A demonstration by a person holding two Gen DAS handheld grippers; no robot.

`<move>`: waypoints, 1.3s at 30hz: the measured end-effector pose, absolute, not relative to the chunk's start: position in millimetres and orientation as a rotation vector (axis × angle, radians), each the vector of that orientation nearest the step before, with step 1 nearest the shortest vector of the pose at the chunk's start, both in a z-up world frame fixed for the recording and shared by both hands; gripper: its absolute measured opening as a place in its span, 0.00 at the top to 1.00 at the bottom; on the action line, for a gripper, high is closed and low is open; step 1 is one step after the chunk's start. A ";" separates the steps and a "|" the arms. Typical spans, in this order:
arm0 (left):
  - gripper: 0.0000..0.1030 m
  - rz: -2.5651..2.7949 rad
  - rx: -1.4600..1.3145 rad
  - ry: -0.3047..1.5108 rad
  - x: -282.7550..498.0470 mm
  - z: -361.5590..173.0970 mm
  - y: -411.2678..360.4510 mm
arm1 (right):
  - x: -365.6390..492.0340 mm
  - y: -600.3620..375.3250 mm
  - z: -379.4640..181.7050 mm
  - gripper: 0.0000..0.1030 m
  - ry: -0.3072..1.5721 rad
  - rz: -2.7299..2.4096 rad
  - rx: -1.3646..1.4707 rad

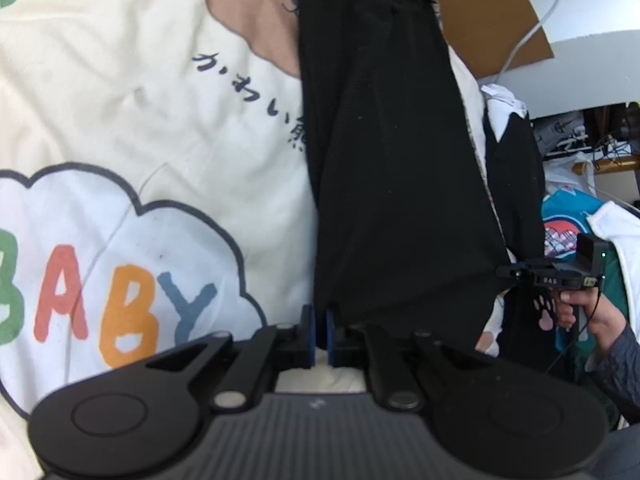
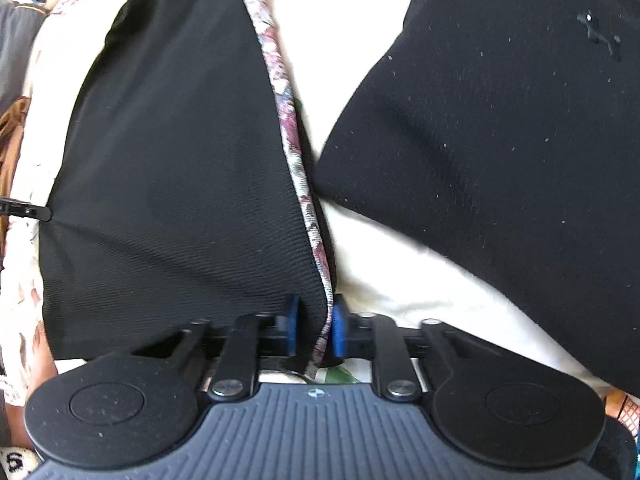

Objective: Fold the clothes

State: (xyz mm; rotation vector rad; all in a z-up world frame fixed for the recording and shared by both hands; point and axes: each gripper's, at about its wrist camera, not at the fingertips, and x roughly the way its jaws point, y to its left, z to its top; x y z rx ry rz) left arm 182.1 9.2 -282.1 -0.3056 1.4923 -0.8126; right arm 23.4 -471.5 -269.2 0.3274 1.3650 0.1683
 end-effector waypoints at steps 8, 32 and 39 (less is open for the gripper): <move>0.95 -0.801 -0.299 1.523 184.7 -293.2 8.0 | 18.5 -477.7 -272.1 0.92 1.359 0.168 0.350; 0.35 -0.692 -0.241 1.473 202.2 -255.7 -0.6 | 39.2 -489.5 -260.2 0.48 1.323 0.250 0.422; 0.35 -0.744 -0.317 1.477 160.1 -239.9 -1.4 | 46.3 -477.3 -266.2 0.48 1.367 0.275 0.396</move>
